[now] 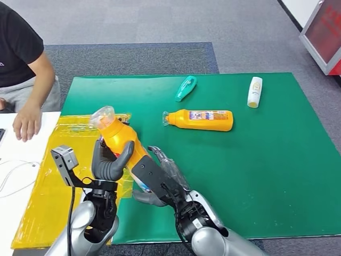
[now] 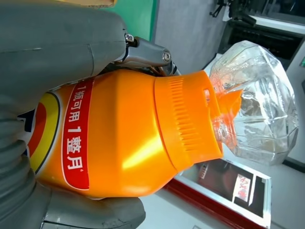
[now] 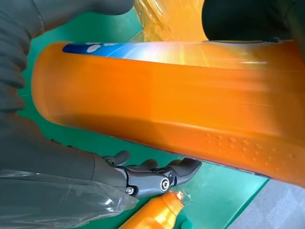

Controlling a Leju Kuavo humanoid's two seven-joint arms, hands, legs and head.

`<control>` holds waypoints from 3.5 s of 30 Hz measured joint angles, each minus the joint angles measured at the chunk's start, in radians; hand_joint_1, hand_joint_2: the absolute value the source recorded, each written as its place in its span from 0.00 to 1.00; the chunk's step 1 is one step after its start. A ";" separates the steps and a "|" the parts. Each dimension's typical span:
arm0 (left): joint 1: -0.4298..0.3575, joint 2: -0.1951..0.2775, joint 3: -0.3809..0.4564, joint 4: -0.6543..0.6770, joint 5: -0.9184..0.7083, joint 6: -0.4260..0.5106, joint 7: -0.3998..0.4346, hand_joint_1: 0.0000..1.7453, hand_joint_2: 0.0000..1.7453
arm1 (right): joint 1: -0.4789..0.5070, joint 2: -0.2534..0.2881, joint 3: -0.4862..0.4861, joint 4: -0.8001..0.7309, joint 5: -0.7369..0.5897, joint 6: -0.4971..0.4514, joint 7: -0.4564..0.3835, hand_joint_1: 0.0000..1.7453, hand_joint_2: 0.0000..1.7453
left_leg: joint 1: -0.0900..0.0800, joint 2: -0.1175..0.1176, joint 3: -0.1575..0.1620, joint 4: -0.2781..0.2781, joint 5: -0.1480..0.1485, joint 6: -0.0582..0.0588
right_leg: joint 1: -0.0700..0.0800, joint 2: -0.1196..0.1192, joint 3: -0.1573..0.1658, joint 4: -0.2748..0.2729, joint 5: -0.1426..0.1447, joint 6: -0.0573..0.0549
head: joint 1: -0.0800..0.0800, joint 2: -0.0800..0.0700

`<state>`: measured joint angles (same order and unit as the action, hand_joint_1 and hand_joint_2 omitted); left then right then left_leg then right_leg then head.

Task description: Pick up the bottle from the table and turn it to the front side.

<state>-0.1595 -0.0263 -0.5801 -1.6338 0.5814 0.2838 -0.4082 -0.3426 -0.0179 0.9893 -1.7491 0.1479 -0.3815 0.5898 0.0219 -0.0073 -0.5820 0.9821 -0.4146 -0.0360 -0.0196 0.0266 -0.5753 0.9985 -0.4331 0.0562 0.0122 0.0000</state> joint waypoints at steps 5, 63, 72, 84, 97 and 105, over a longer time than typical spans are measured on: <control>0.000 0.000 0.001 0.001 -0.013 0.014 -0.008 1.00 1.00 | 0.000 0.000 0.000 0.001 -0.009 0.000 0.000 0.00 1.00 | 0.000 0.000 0.000 0.000 0.000 0.000 | 0.000 0.000 0.000 0.000 0.000 0.000 | 0.000 0.000; -0.038 0.258 0.074 0.113 -0.793 -0.242 0.183 1.00 1.00 | 0.068 0.047 -0.080 0.026 0.042 -0.014 0.000 0.00 1.00 | 0.001 0.000 0.000 0.000 0.001 -0.002 | 0.001 0.000 -0.001 0.001 0.001 -0.002 | 0.000 0.000; -0.043 0.279 0.079 0.113 -0.864 -0.276 0.186 1.00 1.00 | 0.077 0.047 -0.085 0.026 0.056 -0.009 0.000 0.00 1.00 | 0.001 0.000 0.001 0.000 0.002 -0.003 | 0.001 0.000 0.000 0.001 0.002 -0.003 | 0.000 0.000; -0.040 0.315 0.101 0.113 -0.898 -0.296 0.198 1.00 1.00 | 0.088 0.047 -0.101 0.023 0.058 -0.007 0.000 0.00 1.00 | 0.001 0.000 0.001 0.000 0.002 -0.003 | 0.001 0.000 0.000 0.002 0.002 -0.003 | 0.000 0.000; -0.030 0.307 0.107 0.113 -0.905 -0.333 0.173 1.00 1.00 | 0.090 0.048 -0.104 0.014 0.066 0.007 0.000 0.00 1.00 | 0.001 0.000 0.002 0.000 0.003 -0.004 | 0.001 0.000 0.001 0.002 0.002 -0.003 | 0.000 0.000; -0.020 0.300 0.106 0.113 -0.899 -0.344 0.148 1.00 1.00 | 0.090 0.050 -0.104 0.010 0.068 0.004 0.000 0.00 1.00 | 0.001 0.000 0.003 0.000 0.003 -0.004 | 0.001 0.000 0.001 0.002 0.002 -0.003 | 0.000 0.000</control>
<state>-0.1791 0.2737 -0.4739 -1.5206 -0.3173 -0.0603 -0.2604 -0.2527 0.0324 0.8854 -1.7393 0.2157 -0.3777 0.5898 0.0227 -0.0072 -0.5794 0.9818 -0.4119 -0.0396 -0.0190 0.0269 -0.5740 1.0009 -0.4313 0.0533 0.0122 0.0000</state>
